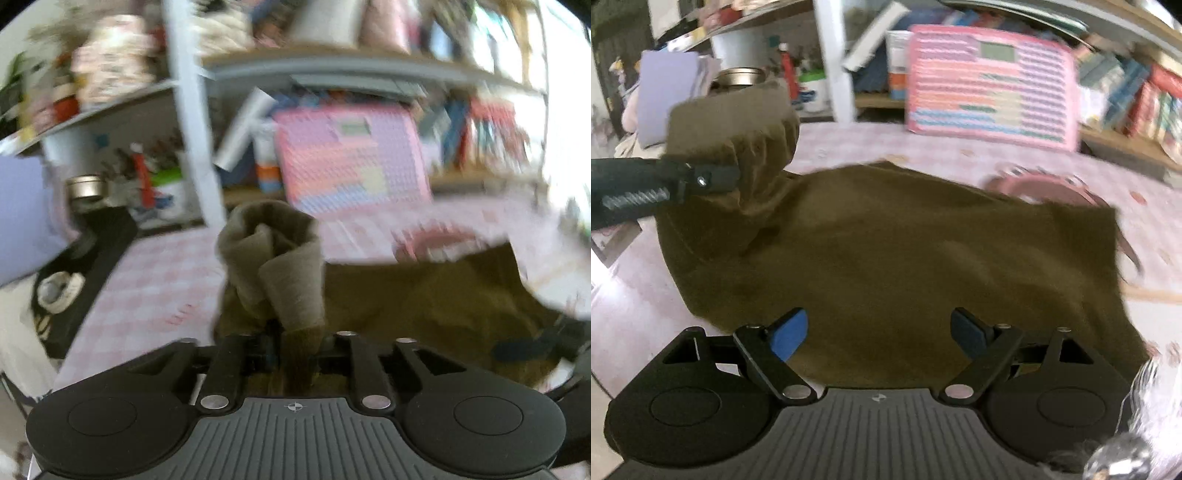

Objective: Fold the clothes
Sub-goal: 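Lay the held trouser edge over the folded trousers and open the left tool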

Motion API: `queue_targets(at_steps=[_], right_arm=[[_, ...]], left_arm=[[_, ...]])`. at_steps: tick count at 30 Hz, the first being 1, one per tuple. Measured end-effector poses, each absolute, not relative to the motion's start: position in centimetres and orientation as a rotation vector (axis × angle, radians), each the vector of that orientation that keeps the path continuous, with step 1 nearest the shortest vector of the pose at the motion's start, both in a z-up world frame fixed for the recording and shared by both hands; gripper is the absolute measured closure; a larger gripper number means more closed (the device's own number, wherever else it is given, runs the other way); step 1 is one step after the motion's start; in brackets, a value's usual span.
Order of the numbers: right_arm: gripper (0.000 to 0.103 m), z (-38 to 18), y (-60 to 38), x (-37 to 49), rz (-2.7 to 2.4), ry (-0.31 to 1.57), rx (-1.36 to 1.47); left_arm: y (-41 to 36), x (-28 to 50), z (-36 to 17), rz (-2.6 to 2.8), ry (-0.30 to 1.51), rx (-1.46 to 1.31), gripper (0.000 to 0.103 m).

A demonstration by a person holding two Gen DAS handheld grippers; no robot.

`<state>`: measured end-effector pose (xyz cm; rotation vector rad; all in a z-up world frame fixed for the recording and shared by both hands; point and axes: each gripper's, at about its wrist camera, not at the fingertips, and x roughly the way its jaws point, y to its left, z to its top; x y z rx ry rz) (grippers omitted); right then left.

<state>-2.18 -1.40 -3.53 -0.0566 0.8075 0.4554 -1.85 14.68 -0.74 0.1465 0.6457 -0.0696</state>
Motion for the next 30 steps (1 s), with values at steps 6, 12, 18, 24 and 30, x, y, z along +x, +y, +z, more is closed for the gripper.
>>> queue_targets(at_steps=[6, 12, 18, 24, 30], right_arm=[[0.019, -4.7, -7.6, -3.0, 0.485, 0.888, 0.014], [0.019, -3.9, -9.5, -1.4, 0.619, 0.899, 0.135], [0.017, -4.5, -6.0, 5.2, 0.786, 1.055, 0.497], [0.031, -7.0, -2.3, 10.2, 0.647, 1.216, 0.714], [0.086, -4.4, -4.6, 8.4, 0.799, 1.139, 0.853]], left_arm=[[9.8, -1.7, -3.5, -0.140, 0.801, 0.182, 0.029], [13.1, -5.2, -1.9, -0.068, 0.731, -0.064, 0.027], [19.7, -10.0, -0.9, 0.180, 0.649, -0.383, 0.027], [21.4, -14.0, -0.7, 0.259, 0.638, -0.408, 0.027], [22.5, -15.1, -0.4, 0.280, 0.625, -0.406, 0.027]])
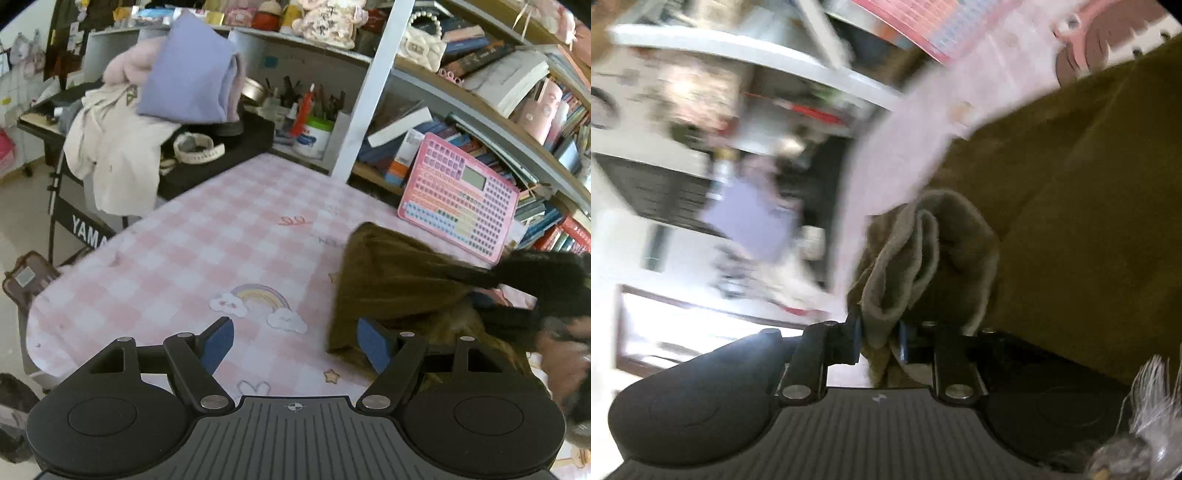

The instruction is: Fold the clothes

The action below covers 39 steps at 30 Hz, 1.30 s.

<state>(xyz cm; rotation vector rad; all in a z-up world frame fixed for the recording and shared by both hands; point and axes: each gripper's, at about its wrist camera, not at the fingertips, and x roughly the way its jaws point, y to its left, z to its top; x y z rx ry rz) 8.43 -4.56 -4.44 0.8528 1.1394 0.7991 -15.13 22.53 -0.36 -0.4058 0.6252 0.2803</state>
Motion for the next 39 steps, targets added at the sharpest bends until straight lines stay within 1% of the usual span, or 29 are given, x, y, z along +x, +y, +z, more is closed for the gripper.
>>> queue_targets(at_steps=[2, 6, 8, 10, 11, 12, 15, 20, 23, 25, 27, 29, 30, 31, 33, 39], right_arm=[[0.086, -4.8, -5.6, 7.8, 0.741, 1.146, 0.850], [0.085, -9.0, -5.6, 8.9, 0.595, 1.196, 0.819], [0.084, -8.8, -5.5, 8.7, 0.605, 1.178, 0.809], [0.074, -7.7, -5.3, 8.1, 0.616, 1.149, 0.752], [0.064, -7.0, -5.3, 7.7, 0.624, 1.128, 0.716], [0.060, -6.1, -5.3, 7.2, 0.630, 1.096, 0.681], [0.056, -3.7, -5.5, 5.2, 0.649, 1.014, 0.577], [0.052, -1.3, -6.2, 0.9, 0.598, 0.900, 0.396], [0.051, -0.7, -5.9, -1.8, 0.518, 0.849, 0.284], [0.047, -0.6, -5.5, -3.9, 0.438, 0.818, 0.190], [0.045, -0.6, -5.4, -5.8, 0.376, 0.797, 0.116], [0.041, -0.7, -5.6, -7.0, 0.327, 0.798, 0.088], [0.038, -0.8, -5.8, -7.5, 0.302, 0.797, 0.082], [0.032, -0.7, -6.1, -7.9, 0.270, 0.790, 0.076], [0.027, -0.6, -6.6, -8.8, 0.210, 0.778, 0.071], [0.025, -0.6, -8.0, -11.0, 0.101, 0.786, 0.073]], left_arm=[[22.8, -14.9, -0.5, 0.265, 0.627, -0.414, 0.027], [22.6, -14.0, -0.5, 0.229, 0.641, -0.391, 0.027], [22.4, -13.7, -0.5, 0.200, 0.642, -0.380, 0.027], [22.2, -13.5, -0.5, 0.176, 0.642, -0.372, 0.027], [22.1, -13.3, -0.5, 0.163, 0.641, -0.370, 0.027], [22.0, -13.2, -0.5, 0.148, 0.638, -0.371, 0.027], [21.8, -12.8, -0.6, 0.102, 0.632, -0.371, 0.027], [21.2, -11.7, -0.7, 0.036, 0.645, -0.349, 0.027], [20.6, -11.4, -1.0, 0.002, 0.665, -0.335, 0.027], [20.2, -11.4, -1.2, -0.020, 0.682, -0.326, 0.027], [19.5, -11.5, -1.4, -0.035, 0.703, -0.296, 0.027], [18.8, -11.2, -1.7, -0.046, 0.729, -0.252, 0.027], [18.6, -11.1, -1.8, -0.054, 0.737, -0.234, 0.027], [18.4, -11.0, -1.8, -0.063, 0.739, -0.222, 0.027], [18.1, -10.9, -2.0, -0.092, 0.741, -0.214, 0.027], [16.8, -10.6, -2.6, -0.166, 0.769, -0.205, 0.027]])
